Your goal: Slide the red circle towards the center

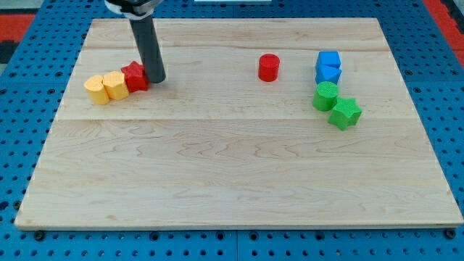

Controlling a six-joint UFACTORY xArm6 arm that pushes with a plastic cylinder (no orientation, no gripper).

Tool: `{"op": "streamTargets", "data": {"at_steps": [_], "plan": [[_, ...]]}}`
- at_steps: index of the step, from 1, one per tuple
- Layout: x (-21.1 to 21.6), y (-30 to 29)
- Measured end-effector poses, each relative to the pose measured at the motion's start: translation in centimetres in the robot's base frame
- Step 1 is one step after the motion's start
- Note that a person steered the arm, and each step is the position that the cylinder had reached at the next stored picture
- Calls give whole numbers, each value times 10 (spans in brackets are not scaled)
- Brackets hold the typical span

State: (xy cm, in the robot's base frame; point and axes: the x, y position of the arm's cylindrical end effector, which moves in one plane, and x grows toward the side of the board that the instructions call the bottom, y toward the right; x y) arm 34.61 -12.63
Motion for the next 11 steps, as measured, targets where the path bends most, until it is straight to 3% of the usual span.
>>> {"op": "streamTargets", "data": {"at_steps": [2,4,7,11], "plan": [[-67,91],[-77,209],[-10,213],[51,129]]}}
